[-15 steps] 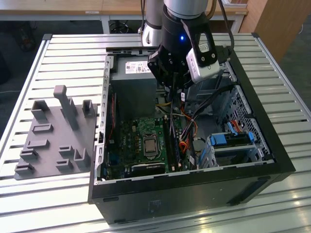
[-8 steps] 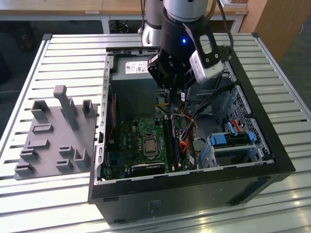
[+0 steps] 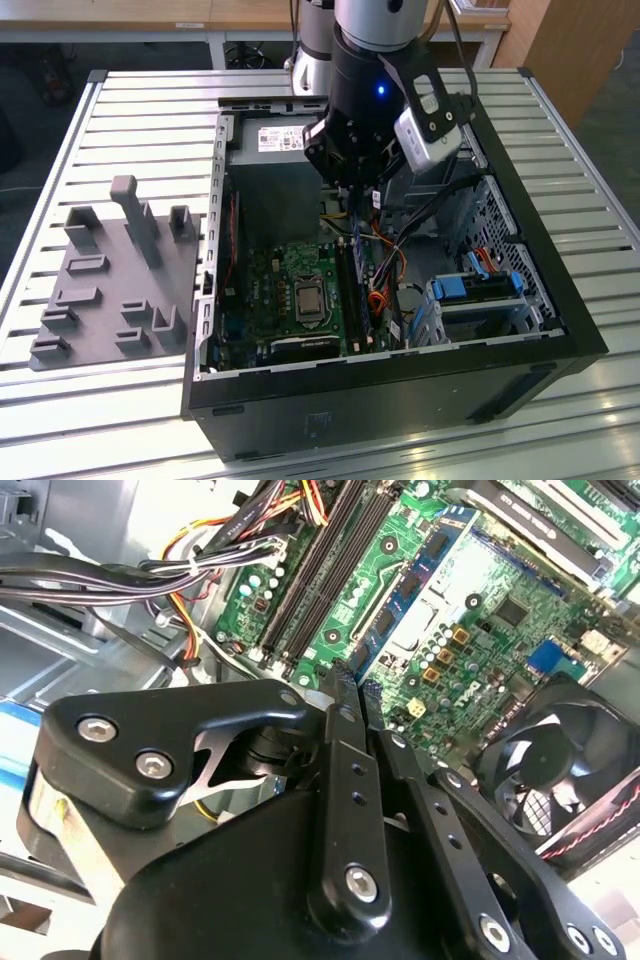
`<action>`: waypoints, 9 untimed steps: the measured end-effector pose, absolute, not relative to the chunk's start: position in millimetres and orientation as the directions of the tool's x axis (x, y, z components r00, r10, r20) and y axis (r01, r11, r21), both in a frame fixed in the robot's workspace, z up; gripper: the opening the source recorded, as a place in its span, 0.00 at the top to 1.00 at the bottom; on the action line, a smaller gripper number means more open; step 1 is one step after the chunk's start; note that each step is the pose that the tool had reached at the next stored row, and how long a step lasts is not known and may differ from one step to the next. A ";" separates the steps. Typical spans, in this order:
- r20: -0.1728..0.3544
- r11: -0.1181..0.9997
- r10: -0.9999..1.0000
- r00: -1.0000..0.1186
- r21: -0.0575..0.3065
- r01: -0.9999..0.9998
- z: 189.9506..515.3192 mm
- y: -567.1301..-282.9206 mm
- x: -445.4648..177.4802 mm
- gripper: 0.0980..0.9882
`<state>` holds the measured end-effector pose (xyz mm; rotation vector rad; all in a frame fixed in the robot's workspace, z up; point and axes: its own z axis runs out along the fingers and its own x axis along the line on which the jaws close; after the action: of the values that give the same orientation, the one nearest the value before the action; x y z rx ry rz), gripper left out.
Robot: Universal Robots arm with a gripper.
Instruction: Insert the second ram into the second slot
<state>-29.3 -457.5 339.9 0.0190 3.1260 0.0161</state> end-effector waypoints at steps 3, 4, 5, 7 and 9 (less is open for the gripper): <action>-0.016 1.000 0.012 -1.000 0.011 0.012 338.4 -457.5 -29.4 0.96; -0.015 1.000 0.012 -1.000 0.010 0.012 338.0 -457.5 -29.4 0.96; -0.015 1.000 0.012 -1.000 0.010 0.012 337.5 -457.5 -29.4 0.96; -0.015 1.000 0.012 -1.000 0.010 0.012 336.3 -457.5 -29.4 0.96; -0.016 1.000 0.011 -1.000 0.011 0.011 334.9 -457.5 -29.4 0.96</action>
<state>-29.4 -457.5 334.9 0.0178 3.1259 0.0164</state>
